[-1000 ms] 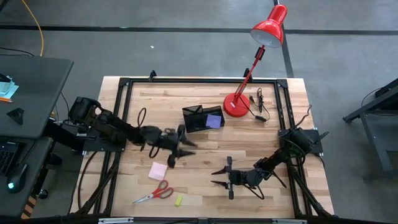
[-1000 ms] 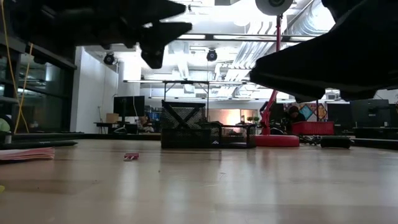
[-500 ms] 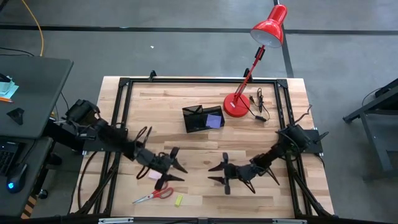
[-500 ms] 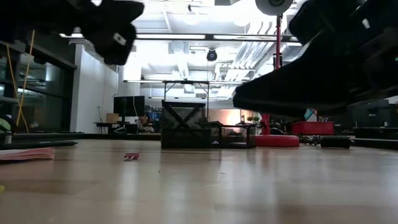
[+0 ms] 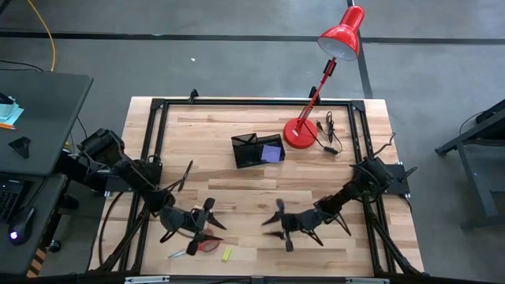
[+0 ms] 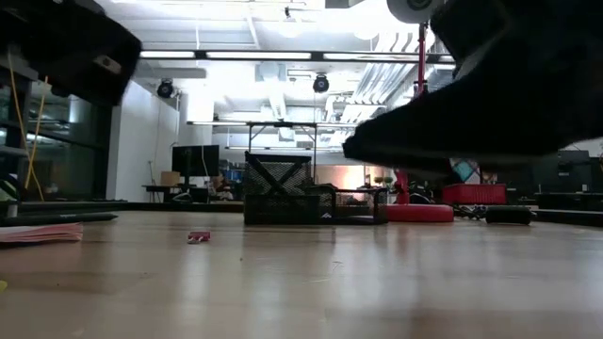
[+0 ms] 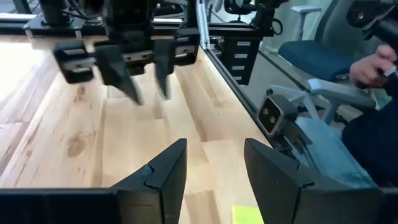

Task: Pick and place office supplies into organizer
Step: Put the red scissors into the black desk organizer

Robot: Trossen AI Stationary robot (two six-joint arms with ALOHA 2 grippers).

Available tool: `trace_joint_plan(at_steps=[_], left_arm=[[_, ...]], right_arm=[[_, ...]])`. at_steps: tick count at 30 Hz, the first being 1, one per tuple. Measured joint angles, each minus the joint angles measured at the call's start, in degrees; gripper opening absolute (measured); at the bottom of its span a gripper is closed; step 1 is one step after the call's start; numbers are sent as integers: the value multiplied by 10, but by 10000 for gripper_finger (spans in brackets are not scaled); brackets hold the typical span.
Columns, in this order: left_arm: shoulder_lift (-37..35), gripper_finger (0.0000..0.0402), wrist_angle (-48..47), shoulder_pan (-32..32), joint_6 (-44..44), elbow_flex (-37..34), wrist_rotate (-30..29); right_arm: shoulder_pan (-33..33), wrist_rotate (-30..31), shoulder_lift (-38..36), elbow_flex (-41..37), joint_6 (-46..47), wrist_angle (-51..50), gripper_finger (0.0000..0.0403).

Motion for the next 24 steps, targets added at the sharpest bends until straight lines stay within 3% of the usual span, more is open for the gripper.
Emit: trace_joint_plan(at_steps=[3, 8, 12, 16, 24], left_arm=[[0, 152, 14, -24, 8, 0, -44], [0, 152, 28, -56, 19, 0, -104], [0, 152, 66, -61, 29, -9, -68], [-3, 152, 190, -60, 71, -58, -8], [-20, 152, 454, -60, 65, -236, 13]], right_arm=[[-18, -85, 0, 55, 2, -70, 143], [-45, -139, 0, 170, -36, -293, 146], [-50, -163, 0, 263, -96, -437, 142], [-51, -170, 0, 337, -149, -533, 138], [-72, -193, 1, 374, -177, -550, 138]])
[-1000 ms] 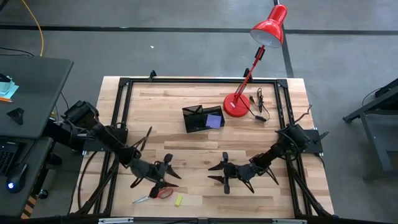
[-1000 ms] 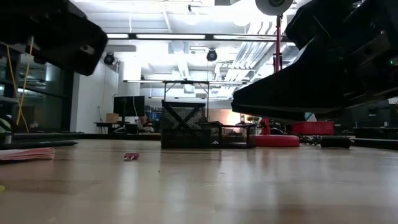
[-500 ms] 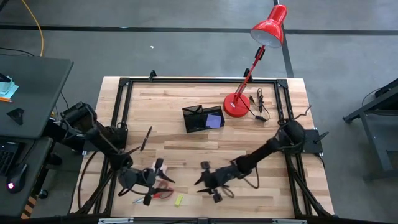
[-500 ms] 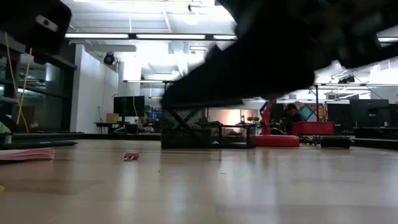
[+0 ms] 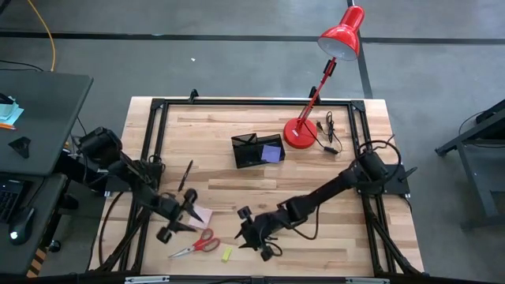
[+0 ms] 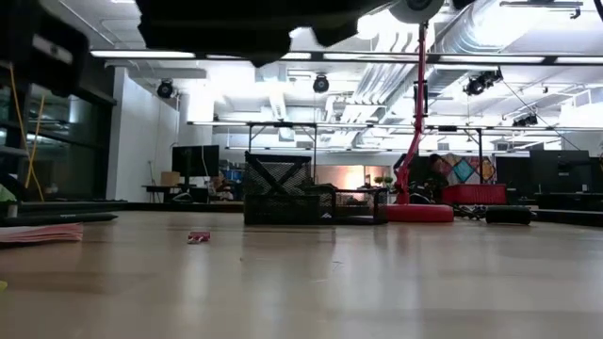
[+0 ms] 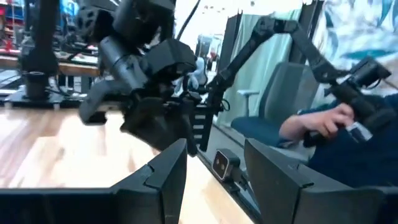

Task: Pick and place office supplies into organizer
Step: Put the red scissors into the black desk organizer

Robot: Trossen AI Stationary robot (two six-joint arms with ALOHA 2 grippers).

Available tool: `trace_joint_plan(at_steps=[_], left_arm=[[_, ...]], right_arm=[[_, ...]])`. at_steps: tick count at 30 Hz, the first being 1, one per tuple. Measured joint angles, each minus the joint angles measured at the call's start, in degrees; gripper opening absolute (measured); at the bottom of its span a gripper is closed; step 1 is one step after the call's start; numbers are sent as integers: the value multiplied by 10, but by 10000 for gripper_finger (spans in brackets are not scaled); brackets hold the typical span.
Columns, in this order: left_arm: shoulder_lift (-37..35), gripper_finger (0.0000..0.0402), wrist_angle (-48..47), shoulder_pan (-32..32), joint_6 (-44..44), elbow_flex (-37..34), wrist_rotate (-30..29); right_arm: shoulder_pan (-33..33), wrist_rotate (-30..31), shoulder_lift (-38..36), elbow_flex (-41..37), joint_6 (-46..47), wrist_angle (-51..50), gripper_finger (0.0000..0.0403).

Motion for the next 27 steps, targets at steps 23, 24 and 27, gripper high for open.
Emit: trace_joint_plan(at_steps=[23, 24, 27], left_arm=[[-40, 152, -187, 0, -55, 58, -32], [-40, 152, -190, 0, -54, 63, -31], [-40, 152, -196, 1, -49, 74, -34]], right_arm=[[-9, -186, 14, -78, 29, 358, 90], [-1, -188, 14, -98, 29, 426, 83], [16, -161, 7, -179, 42, 550, 70]])
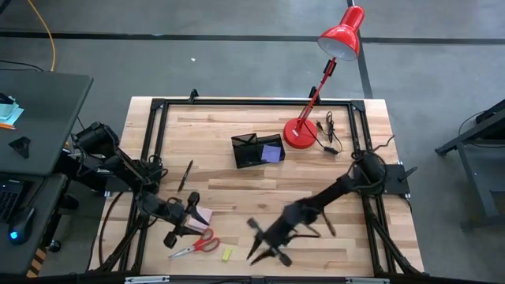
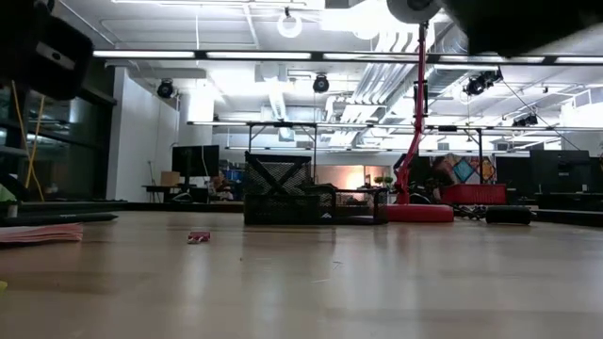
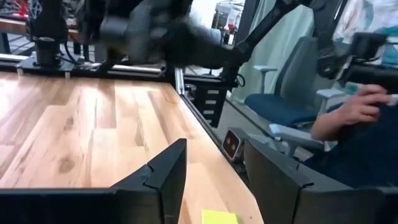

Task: Pick and place office supplies into organizer
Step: Put the red scissors into the black desk organizer

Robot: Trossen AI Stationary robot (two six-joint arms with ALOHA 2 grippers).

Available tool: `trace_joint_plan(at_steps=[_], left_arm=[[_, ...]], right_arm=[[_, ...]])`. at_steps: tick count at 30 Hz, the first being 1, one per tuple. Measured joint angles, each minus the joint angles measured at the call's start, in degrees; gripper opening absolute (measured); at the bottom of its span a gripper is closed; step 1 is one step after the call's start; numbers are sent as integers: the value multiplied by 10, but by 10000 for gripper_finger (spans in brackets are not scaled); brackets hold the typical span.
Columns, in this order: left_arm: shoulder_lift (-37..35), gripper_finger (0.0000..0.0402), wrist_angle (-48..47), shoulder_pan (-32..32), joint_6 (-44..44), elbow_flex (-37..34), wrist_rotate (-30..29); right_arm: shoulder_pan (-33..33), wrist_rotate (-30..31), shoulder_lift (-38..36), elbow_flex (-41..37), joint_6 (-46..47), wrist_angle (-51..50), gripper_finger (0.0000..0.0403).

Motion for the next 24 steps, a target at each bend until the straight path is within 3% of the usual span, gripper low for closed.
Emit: trace_joint_plan(at_steps=[7, 10, 16, 24], left_arm=[[0, 152, -63, 0, 0, 28, 31], [0, 152, -97, 0, -8, 47, 55], [0, 152, -193, 0, -19, 97, 33], [0, 152, -265, 0, -25, 125, -47]], right_arm=[[8, 169, -68, -200, 59, 130, 77], [23, 210, -107, -262, 48, 172, 89], [39, 279, -193, -380, 37, 200, 107], [44, 346, -365, -491, 67, 83, 108]])
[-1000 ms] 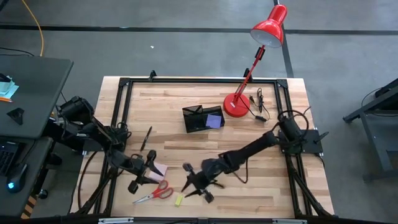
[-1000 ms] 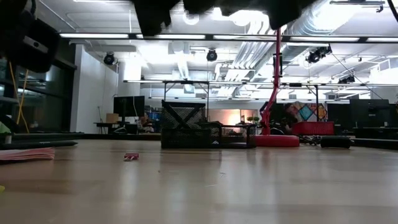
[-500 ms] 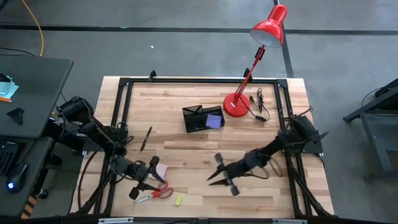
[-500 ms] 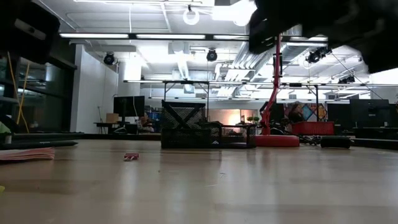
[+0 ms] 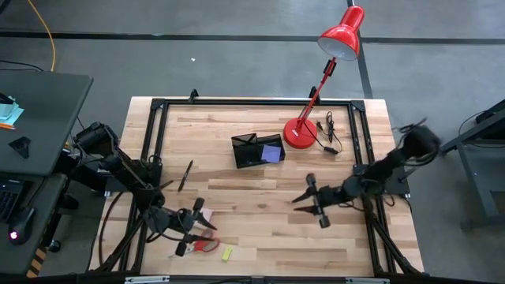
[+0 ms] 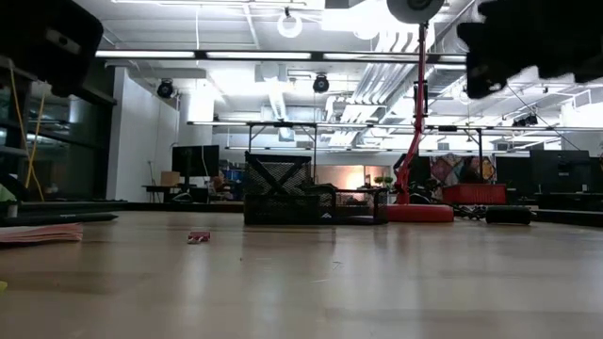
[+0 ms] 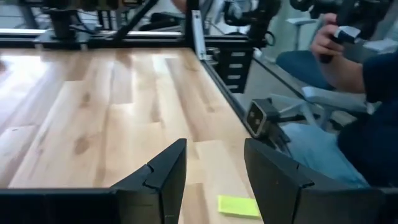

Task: Pick and place office supplies into organizer
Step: Put the red scissors into the black desk organizer

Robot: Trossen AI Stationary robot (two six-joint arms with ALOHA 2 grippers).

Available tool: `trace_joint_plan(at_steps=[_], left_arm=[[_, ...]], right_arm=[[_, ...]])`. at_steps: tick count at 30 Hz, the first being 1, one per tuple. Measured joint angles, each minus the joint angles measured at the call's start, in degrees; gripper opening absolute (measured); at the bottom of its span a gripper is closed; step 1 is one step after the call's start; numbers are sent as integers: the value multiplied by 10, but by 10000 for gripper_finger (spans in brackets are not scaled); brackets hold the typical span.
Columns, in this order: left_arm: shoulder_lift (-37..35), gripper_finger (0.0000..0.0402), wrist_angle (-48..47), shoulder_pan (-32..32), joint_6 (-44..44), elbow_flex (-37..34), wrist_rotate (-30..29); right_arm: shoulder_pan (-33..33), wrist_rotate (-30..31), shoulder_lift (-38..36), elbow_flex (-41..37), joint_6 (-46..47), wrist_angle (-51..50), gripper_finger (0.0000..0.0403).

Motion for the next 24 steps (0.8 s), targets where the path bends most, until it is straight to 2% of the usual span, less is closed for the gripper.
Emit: trace_joint_plan(at_steps=[5, 12, 18, 24], left_arm=[[0, 152, -31, 0, -30, 0, -29], [0, 152, -89, 0, -134, 0, -25], [0, 152, -149, 0, -158, 21, -27], [0, 152, -240, 0, -156, 71, -29]], right_arm=[[1, 16, -90, -50, 1, -30, 108], [1, 58, -197, -105, 1, -81, 108], [2, 60, -287, -105, -7, -182, 108], [2, 75, -424, -105, -26, -305, 108]])
